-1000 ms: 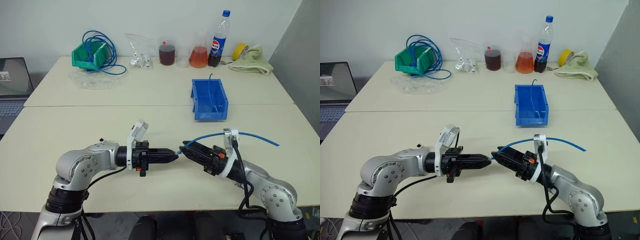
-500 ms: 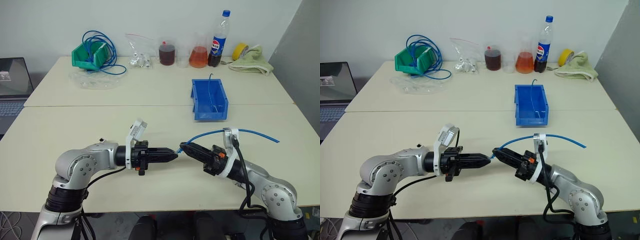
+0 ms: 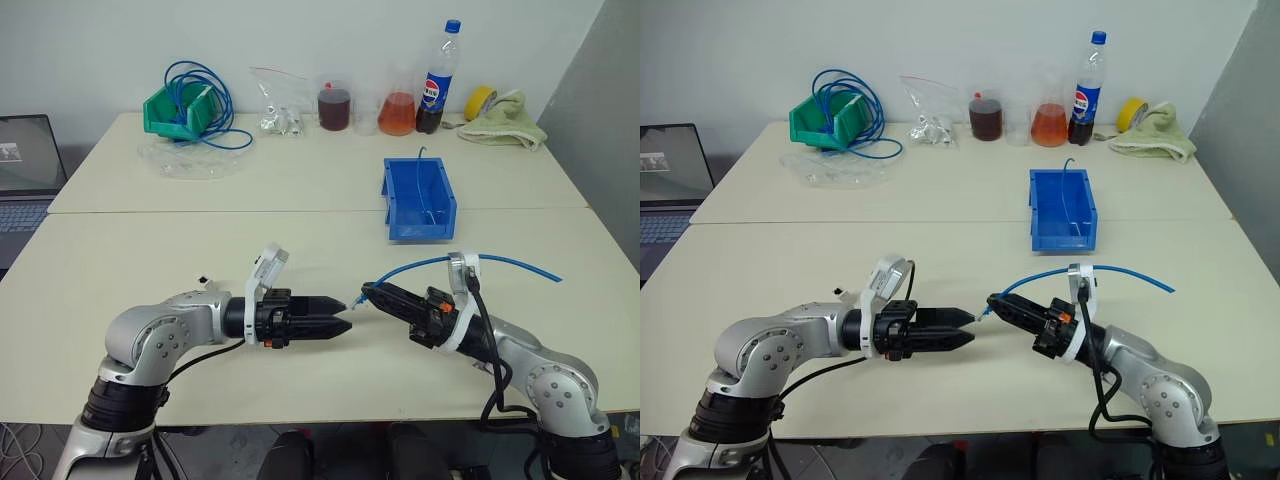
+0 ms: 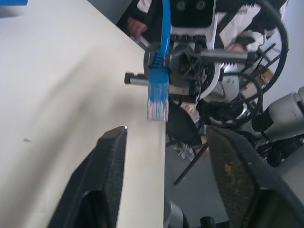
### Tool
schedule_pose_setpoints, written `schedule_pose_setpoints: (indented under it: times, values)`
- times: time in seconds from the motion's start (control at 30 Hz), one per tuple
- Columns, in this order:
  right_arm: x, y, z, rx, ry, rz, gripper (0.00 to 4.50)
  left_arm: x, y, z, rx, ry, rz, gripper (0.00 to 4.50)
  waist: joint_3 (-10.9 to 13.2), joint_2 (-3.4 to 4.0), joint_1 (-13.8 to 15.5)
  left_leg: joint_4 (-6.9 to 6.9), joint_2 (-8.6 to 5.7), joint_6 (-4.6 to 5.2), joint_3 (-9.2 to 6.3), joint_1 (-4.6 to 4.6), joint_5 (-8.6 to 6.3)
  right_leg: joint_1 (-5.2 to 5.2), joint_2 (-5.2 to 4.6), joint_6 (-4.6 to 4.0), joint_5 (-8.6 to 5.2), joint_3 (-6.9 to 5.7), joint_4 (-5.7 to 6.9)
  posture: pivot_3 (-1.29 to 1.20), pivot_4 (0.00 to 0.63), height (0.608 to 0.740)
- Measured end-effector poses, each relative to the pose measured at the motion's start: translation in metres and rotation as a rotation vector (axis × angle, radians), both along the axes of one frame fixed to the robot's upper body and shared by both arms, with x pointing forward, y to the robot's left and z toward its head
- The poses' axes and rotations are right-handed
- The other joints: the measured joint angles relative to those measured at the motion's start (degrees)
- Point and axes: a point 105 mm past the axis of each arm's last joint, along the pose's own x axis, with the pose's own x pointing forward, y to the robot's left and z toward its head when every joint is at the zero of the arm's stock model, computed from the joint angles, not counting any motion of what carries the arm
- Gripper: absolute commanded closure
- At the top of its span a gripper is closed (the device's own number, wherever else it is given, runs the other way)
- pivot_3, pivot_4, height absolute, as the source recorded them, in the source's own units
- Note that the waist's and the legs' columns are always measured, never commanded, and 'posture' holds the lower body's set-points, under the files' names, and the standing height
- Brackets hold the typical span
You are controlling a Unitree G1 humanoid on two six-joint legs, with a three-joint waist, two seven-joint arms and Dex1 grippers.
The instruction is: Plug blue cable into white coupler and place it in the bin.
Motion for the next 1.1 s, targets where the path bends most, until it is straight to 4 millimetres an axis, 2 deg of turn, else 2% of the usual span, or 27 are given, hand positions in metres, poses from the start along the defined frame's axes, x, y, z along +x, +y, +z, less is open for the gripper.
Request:
schedule_pose_setpoints:
  times: [0.1, 0.23, 0.37, 0.57, 0.6, 0.63, 0.77, 0.87, 1.1]
  values:
    - [0.004, -0.006, -0.002, -0.035, -0.019, -0.016, 4.43, 0.000, 0.002, -0.003, 0.023, -0.037, 0.001, 0.31, 0.01, 0.01, 0.01, 0.00, -0.01, 0.00, 0.02, -0.01, 0.00, 0.00, 0.00, 0.00, 0.00, 0.00, -0.01, 0.00, 0.150, 0.740]
    - [0.014, -0.018, 0.002, -0.094, -0.075, -0.051, 4.43, 0.007, 0.003, -0.005, 0.073, -0.159, 0.049, 0.31, 0.01, 0.01, 0.08, -0.01, -0.01, 0.00, 0.04, -0.01, 0.00, 0.00, 0.00, 0.00, 0.00, 0.02, -0.01, 0.00, 0.150, 0.740]
    - [0.017, -0.027, 0.002, -0.152, -0.128, -0.072, 4.43, 0.016, 0.002, -0.013, 0.106, -0.261, 0.167, 0.31, 0.01, 0.00, 0.06, -0.02, 0.02, 0.00, 0.02, -0.05, 0.00, -0.02, -0.01, 0.00, 0.00, 0.03, -0.05, 0.00, 0.150, 0.740]
    - [0.017, -0.029, 0.001, -0.186, -0.165, -0.076, 4.43, 0.003, 0.004, -0.020, 0.117, -0.329, 0.282, 0.31, 0.01, 0.01, 0.00, -0.05, 0.07, 0.00, 0.02, -0.07, 0.00, -0.04, -0.10, 0.00, 0.00, 0.07, -0.05, 0.00, 0.150, 0.740]
    - [0.017, -0.029, 0.001, -0.186, -0.165, -0.075, 4.43, 0.000, 0.005, -0.023, 0.122, -0.333, 0.307, 0.15, 0.01, 0.01, 0.06, -0.05, 0.07, 0.01, 0.03, -0.06, 0.00, -0.03, -0.10, 0.00, 0.00, 0.08, -0.05, 0.00, 0.150, 0.740]
    - [0.017, -0.029, 0.000, -0.188, -0.166, -0.074, 4.43, 0.000, 0.007, -0.027, 0.135, -0.330, 0.335, 0.00, 0.01, 0.01, 0.15, -0.03, 0.06, 0.01, 0.01, -0.07, 0.00, -0.03, -0.11, 0.00, 0.00, 0.05, -0.04, 0.00, 0.150, 0.740]
    - [0.016, -0.028, -0.002, -0.191, -0.165, -0.076, 4.43, 0.005, 0.020, -0.032, 0.162, -0.353, 0.478, 0.00, 0.01, 0.00, 0.25, -0.01, 0.04, 0.01, 0.01, -0.06, 0.00, 0.01, -0.11, 0.01, 0.00, 0.01, -0.04, 0.00, 0.150, 0.740]
    - [0.014, -0.026, -0.006, -0.205, -0.169, -0.069, 4.43, 0.003, 0.035, -0.042, 0.227, -0.436, 0.647, 0.00, 0.01, 0.01, 0.21, -0.06, 0.04, 0.01, 0.05, -0.04, -0.01, 0.01, -0.12, 0.00, 0.00, 0.09, -0.12, 0.00, 0.150, 0.740]
    - [0.010, -0.020, -0.011, -0.231, -0.186, -0.039, 4.43, -0.019, 0.061, -0.065, 0.361, -0.533, 0.840, 0.00, 0.01, 0.00, 0.28, -0.07, 0.05, 0.01, 0.04, -0.08, -0.01, 0.00, -0.14, 0.00, 0.00, 0.05, -0.16, 0.00, 0.150, 0.740]
